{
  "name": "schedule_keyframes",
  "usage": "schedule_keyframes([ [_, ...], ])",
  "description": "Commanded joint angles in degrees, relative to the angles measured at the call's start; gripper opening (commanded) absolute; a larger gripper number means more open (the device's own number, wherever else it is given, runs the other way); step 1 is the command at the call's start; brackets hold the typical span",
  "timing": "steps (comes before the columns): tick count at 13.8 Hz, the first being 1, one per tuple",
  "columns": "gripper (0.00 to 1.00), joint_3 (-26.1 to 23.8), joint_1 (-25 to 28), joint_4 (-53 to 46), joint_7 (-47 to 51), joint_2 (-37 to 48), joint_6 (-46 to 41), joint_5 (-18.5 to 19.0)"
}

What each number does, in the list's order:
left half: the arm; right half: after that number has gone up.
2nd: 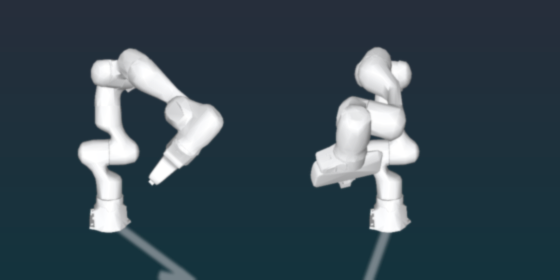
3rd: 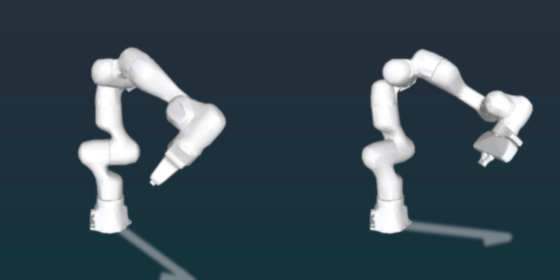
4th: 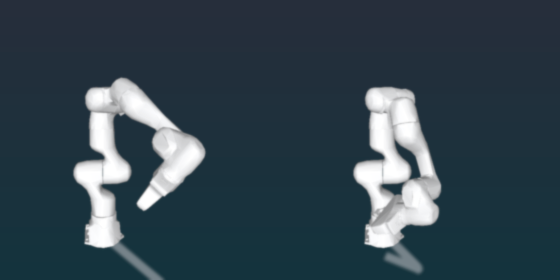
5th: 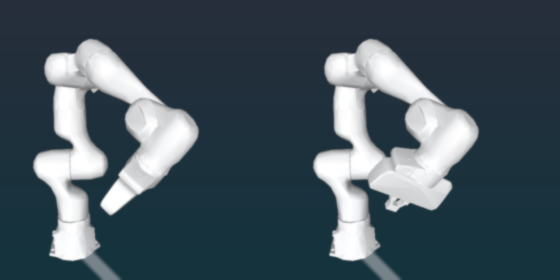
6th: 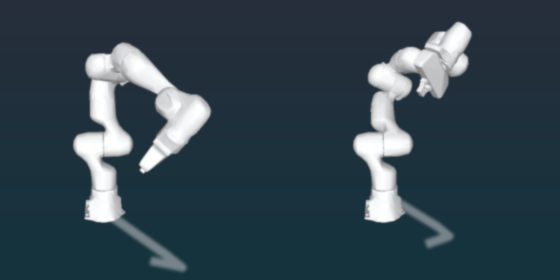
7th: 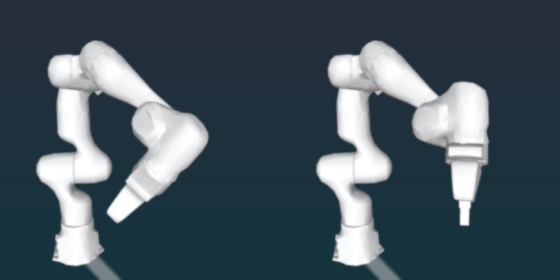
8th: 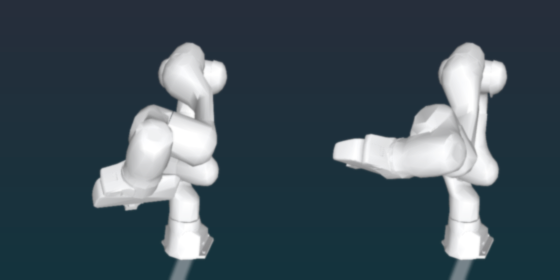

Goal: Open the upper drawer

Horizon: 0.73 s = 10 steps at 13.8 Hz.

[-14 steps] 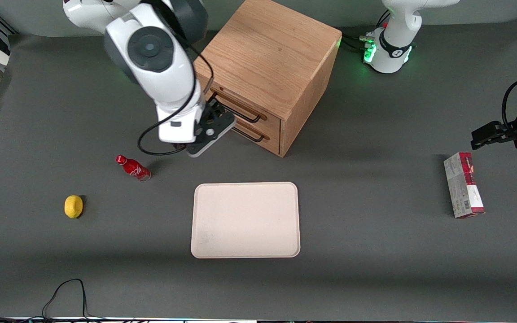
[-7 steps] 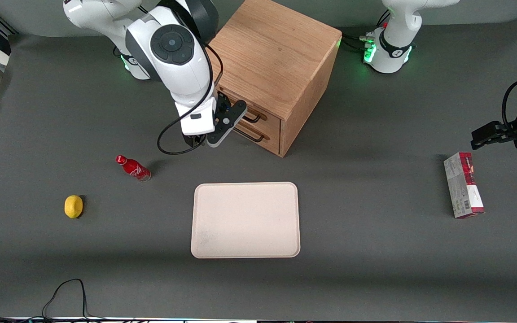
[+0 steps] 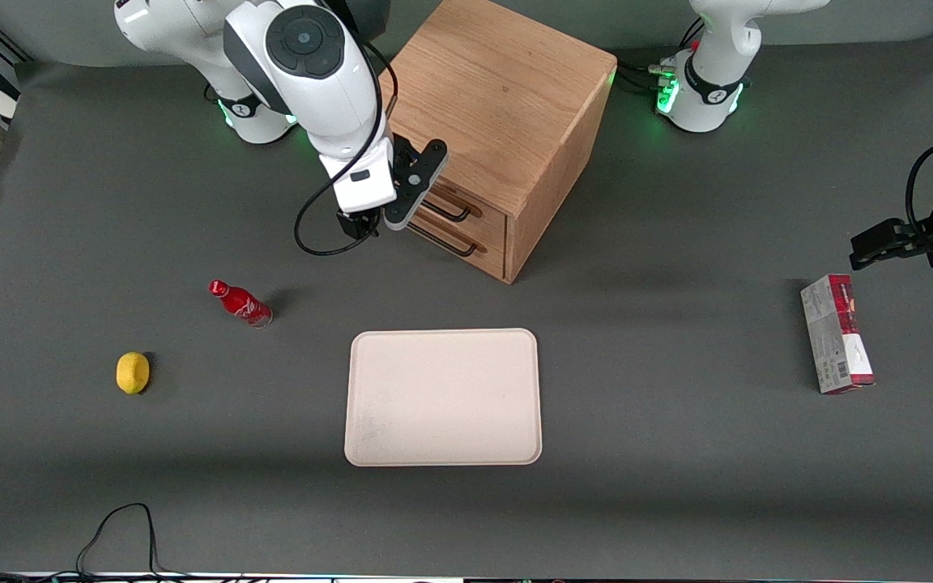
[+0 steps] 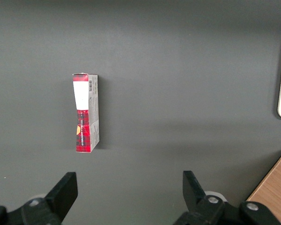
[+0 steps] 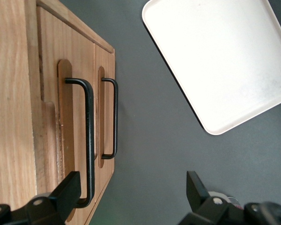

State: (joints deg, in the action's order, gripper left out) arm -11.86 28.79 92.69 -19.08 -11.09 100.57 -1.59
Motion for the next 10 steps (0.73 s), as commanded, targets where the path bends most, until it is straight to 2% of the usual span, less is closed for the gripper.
schedule_keyframes([
  [1,1.00,1.57,-0.40,1.88,-5.08,1.43,1.12,-5.16],
  [4,1.00,3.42,-0.40,1.97,-5.62,1.43,1.12,-10.61],
  [10,1.00,3.60,0.04,3.54,-4.74,0.81,2.52,-11.15],
])
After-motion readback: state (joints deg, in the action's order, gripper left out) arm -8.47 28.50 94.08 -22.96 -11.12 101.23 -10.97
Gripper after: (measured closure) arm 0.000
